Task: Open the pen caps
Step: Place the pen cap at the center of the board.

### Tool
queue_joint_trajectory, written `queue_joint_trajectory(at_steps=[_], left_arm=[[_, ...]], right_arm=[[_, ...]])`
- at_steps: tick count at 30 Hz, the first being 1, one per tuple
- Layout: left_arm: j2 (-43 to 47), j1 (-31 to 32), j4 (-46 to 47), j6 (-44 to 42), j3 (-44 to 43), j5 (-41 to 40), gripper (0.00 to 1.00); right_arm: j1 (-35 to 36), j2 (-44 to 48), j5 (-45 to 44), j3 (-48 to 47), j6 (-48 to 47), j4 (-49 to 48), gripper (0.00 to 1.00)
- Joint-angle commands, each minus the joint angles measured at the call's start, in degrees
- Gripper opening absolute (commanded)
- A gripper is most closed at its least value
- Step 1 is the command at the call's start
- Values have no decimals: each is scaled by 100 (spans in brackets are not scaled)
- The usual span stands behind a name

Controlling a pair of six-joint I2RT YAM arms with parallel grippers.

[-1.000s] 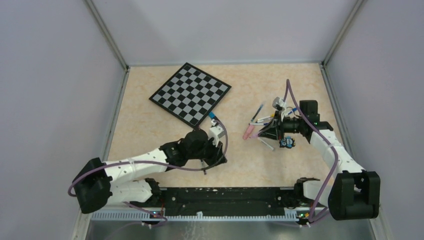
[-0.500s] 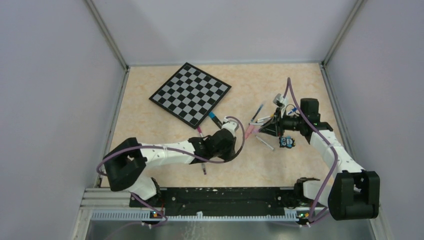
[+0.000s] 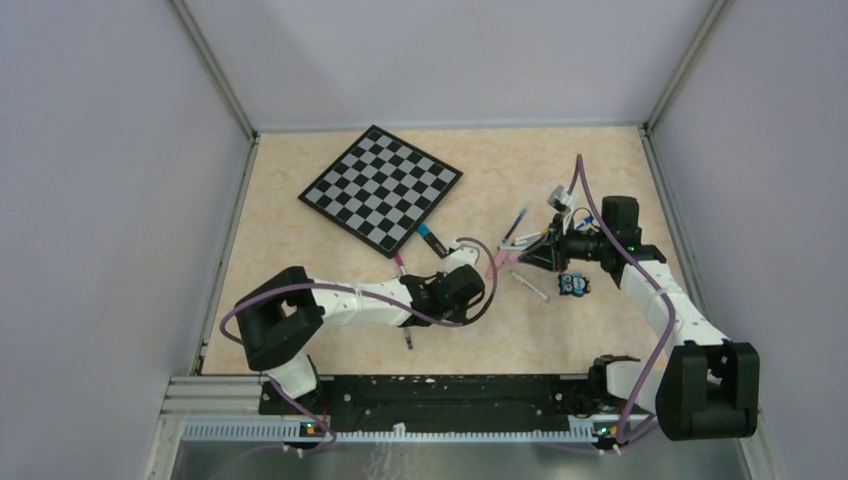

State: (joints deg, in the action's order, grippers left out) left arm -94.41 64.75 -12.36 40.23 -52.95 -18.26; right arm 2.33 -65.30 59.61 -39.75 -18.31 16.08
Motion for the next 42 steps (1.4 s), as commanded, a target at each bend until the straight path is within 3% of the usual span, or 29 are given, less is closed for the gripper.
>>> queue_joint_trajectory(at_steps=[1, 16, 30, 42], left_arm=[[-206, 40, -61, 29, -291, -253, 21], [-386, 38, -240, -33, -418, -460, 34], [-52, 39, -322, -207, -515, -586, 36], [1401, 38, 354, -703, 265, -913, 38]], right_arm=[[-70, 79, 27, 26, 60, -185, 0], [-92, 70, 32, 55, 99, -220, 0], [-177, 62, -181, 172, 189, -344, 0], [-808, -86, -1172, 1171, 2873, -2411, 0]])
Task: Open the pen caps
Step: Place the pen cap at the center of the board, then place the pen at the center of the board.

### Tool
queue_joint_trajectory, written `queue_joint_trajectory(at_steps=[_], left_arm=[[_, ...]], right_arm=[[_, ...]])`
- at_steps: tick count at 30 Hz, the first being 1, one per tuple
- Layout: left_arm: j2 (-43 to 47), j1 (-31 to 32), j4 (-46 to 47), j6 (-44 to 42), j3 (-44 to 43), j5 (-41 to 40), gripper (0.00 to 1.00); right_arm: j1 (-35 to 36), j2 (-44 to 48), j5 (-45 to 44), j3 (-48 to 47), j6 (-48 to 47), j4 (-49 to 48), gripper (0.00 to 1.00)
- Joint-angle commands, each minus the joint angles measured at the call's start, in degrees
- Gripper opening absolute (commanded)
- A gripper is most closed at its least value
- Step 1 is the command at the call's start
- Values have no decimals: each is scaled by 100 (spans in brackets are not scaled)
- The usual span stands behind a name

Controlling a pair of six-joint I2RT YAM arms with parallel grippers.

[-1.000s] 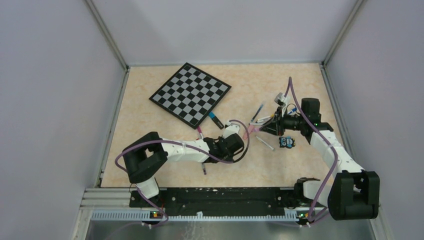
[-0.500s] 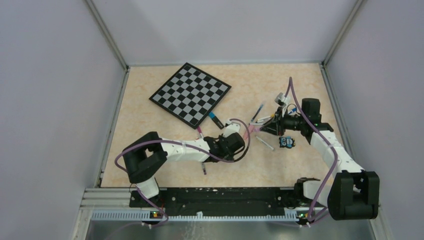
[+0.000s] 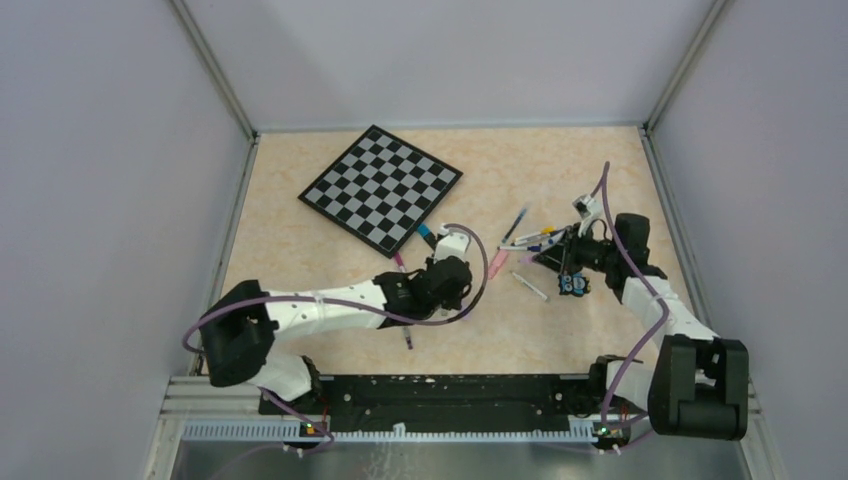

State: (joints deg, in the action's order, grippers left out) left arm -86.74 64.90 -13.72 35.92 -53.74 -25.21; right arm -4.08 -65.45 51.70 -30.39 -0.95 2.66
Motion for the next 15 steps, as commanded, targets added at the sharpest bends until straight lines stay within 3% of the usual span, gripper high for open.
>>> queue_joint_trajectory(at_steps=[1, 5, 10, 15], left_arm=[[804, 22, 613, -332, 475, -225, 38], [1574, 22, 1118, -506, 1048, -268, 46], [2422, 20, 1960, -604, 1913, -353, 64], [2938, 14, 2275, -548, 2428, -496, 68]], right_arm=[[-179, -103, -470, 283, 1276, -1159, 0], [-181, -316, -808, 515, 1705, -1556, 0], [-181, -560, -1254, 682, 2176, -1942, 0], [-190, -906, -1315, 774, 2457, -2137, 0]])
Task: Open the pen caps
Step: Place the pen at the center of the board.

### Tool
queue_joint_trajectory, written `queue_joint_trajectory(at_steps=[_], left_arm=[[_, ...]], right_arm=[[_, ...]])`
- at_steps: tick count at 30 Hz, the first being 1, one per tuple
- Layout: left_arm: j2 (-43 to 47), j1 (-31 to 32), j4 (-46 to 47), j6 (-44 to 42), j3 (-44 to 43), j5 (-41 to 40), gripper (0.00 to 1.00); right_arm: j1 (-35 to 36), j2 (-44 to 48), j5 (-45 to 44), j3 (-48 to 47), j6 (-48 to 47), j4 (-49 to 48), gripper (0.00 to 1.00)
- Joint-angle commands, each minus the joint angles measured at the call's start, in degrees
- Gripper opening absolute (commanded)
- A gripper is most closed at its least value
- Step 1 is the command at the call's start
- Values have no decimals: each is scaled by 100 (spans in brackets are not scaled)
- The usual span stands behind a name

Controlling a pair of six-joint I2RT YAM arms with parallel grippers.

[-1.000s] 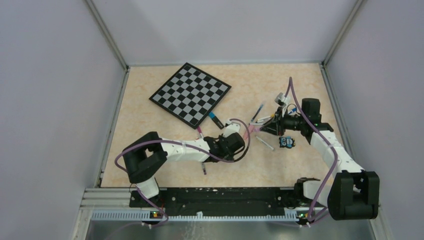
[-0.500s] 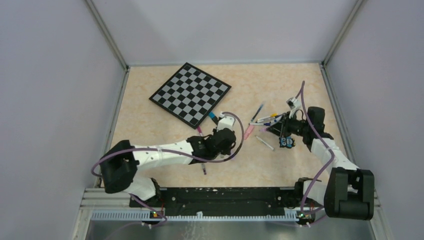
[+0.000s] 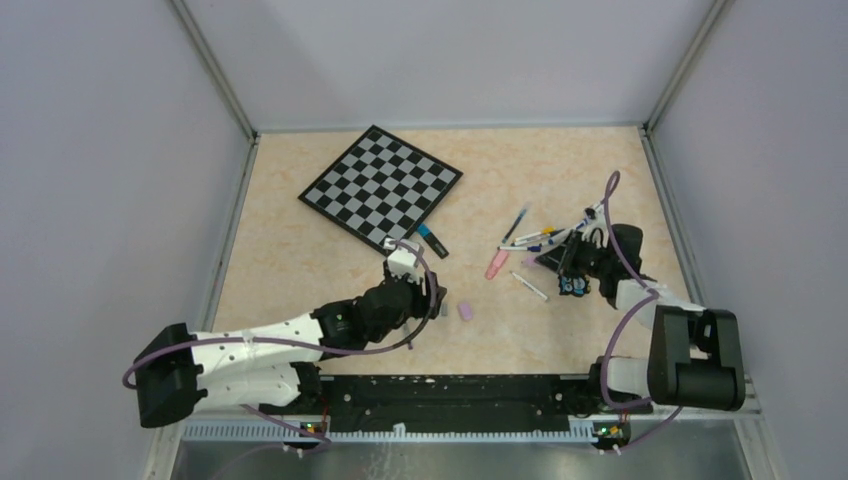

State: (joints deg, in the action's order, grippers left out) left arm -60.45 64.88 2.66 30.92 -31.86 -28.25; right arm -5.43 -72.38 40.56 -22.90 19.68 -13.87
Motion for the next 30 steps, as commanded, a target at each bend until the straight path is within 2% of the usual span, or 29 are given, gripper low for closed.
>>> queue_joint_trajectory(at_steps=[1, 6, 13, 24, 30], left_arm=[[369, 22, 610, -36, 263, -202, 68], [515, 19, 545, -33, 302, -237, 68], [482, 18, 519, -25, 294, -265, 68], [550, 16, 438, 6, 311, -295, 68], [551, 16, 429, 37, 329, -285, 68]], right_arm=[[-55, -276, -234, 24, 413, -481, 0], [-63, -530, -247, 23, 520, -502, 5], [-98, -592, -94, 15, 574, -503, 20], [-133, -588, 128, -39, 579, -459, 29], [-203, -485, 343, -183, 367, -248, 39]])
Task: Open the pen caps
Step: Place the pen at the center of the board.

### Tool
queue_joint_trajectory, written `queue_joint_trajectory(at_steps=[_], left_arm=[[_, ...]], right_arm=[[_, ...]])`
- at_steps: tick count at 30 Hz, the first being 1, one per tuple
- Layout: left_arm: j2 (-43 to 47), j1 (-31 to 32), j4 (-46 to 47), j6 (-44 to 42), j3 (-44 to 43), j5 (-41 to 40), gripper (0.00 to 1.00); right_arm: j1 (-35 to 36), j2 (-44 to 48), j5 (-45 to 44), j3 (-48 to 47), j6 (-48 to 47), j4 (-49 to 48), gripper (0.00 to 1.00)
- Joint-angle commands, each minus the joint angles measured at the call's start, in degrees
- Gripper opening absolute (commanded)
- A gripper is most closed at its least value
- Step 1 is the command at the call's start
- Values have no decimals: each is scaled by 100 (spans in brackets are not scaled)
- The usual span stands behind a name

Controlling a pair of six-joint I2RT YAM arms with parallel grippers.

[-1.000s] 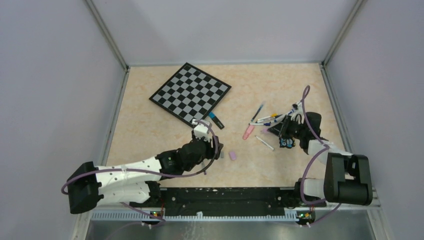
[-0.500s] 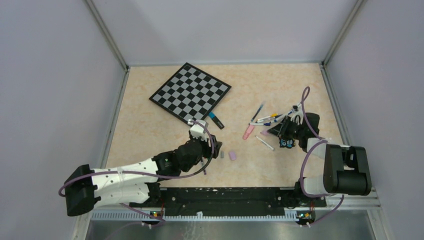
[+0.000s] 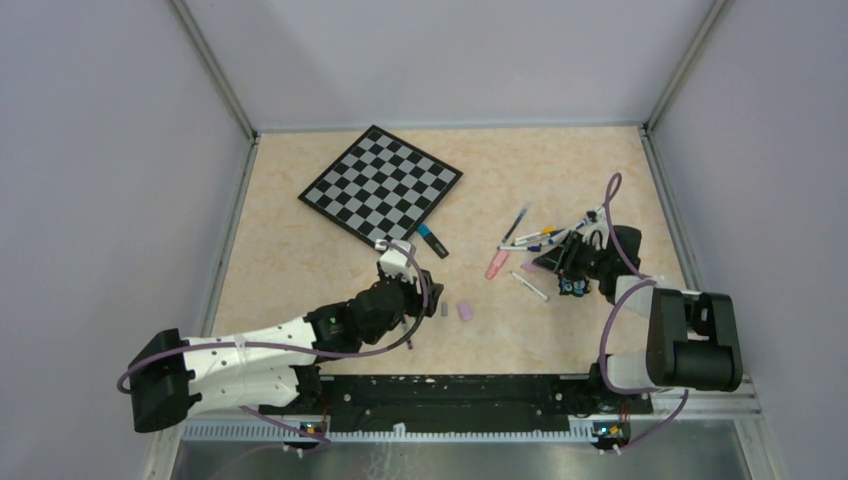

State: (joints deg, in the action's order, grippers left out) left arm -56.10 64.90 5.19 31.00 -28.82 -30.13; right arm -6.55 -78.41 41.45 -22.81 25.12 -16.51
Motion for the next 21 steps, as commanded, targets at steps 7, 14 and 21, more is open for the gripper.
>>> queue_joint_trajectory(at_steps=[7, 14, 21], left_arm=[[134, 14, 158, 18, 17, -82, 68], [142, 15, 142, 20, -10, -64, 68], [241, 14, 97, -7, 3, -76, 69]], right_arm=[[-145, 447, 741, -294, -630, 193, 46], [-145, 537, 900, -381, -941, 375, 48], [-145, 594, 1101, -611, -1345, 700, 50]])
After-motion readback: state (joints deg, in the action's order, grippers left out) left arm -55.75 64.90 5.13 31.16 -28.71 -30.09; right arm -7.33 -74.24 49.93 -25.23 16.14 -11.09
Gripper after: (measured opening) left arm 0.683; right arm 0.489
